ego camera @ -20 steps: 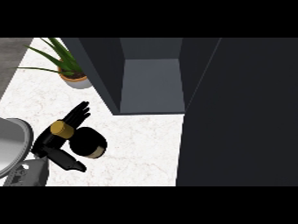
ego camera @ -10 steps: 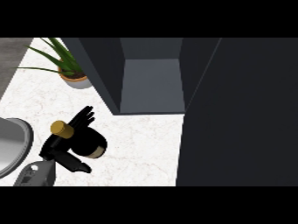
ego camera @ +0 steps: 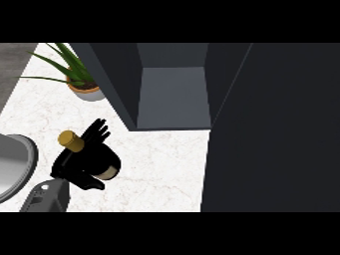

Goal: Pick up the wine, place it into the cabinet and close the cabinet

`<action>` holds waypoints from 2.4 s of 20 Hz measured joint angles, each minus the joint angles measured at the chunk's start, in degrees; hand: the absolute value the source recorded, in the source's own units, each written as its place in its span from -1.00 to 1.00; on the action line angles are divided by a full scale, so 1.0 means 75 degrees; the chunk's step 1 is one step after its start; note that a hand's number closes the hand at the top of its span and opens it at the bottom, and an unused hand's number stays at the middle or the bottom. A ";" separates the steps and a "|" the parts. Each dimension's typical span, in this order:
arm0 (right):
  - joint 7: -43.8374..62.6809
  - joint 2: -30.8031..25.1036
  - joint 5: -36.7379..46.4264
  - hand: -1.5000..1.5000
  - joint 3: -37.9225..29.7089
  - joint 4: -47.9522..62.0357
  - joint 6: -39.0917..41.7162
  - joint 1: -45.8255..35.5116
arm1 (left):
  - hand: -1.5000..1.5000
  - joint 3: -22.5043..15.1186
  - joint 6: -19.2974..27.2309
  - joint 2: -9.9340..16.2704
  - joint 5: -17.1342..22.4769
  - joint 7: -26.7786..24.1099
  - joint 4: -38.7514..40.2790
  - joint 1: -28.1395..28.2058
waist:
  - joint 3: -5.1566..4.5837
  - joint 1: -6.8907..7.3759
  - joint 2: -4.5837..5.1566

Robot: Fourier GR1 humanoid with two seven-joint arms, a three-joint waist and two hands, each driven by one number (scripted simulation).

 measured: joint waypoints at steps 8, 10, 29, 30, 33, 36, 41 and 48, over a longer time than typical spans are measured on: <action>-0.0011 -0.0020 0.0006 -1.00 0.0021 -0.0012 -0.0026 0.0052 | -1.00 -0.0039 -0.0059 -0.0251 0.0103 -0.0111 0.0338 -0.0175 | 0.0023 0.0037 -0.0017; -0.0044 -0.0037 0.0002 -1.00 -0.0053 -0.0009 -0.0004 0.0076 | 1.00 -0.0058 -0.0080 -0.0242 0.0091 -0.0191 0.0399 -0.0193 | 0.0022 0.0044 -0.0014; -0.0254 -0.0072 0.0022 -1.00 -0.0134 0.0084 -0.0024 0.0099 | 1.00 0.0544 0.1614 -0.0866 0.0490 -0.1627 -0.0837 0.0904 | 0.0009 0.0177 -0.0063; -0.0221 -0.0081 0.0019 -1.00 -0.0162 0.0083 -0.0026 0.0082 | 1.00 0.0579 0.1743 -0.0917 0.0581 -0.1755 -0.1006 0.1063 | 0.0009 0.0179 -0.0063; -0.0177 -0.0070 0.0010 -1.00 -0.0188 0.0081 -0.0019 0.0049 | 1.00 0.0532 0.1976 -0.1021 0.0900 -0.1959 -0.1616 0.1468 | 0.0009 0.0173 -0.0055; -0.0313 -0.0061 -0.0003 -1.00 -0.0234 0.0081 0.0050 0.0162 | 1.00 0.0171 0.2064 -0.1072 0.1258 -0.1893 -0.2376 0.1866 | 0.0012 0.0162 -0.0050; -0.0185 -0.0098 -0.0052 -1.00 -0.0455 0.0069 0.0178 0.0041 | 1.00 -0.0668 0.2472 -0.1105 0.1722 -0.1335 -0.3717 0.2306 | 0.0012 0.0153 -0.0046; -0.0065 -0.0049 -0.0086 -1.00 -0.0469 0.0059 0.0218 -0.0009 | 1.00 -0.2114 0.3853 -0.1117 0.2062 -0.0145 -0.5798 0.2723 | 0.0012 0.0123 -0.0050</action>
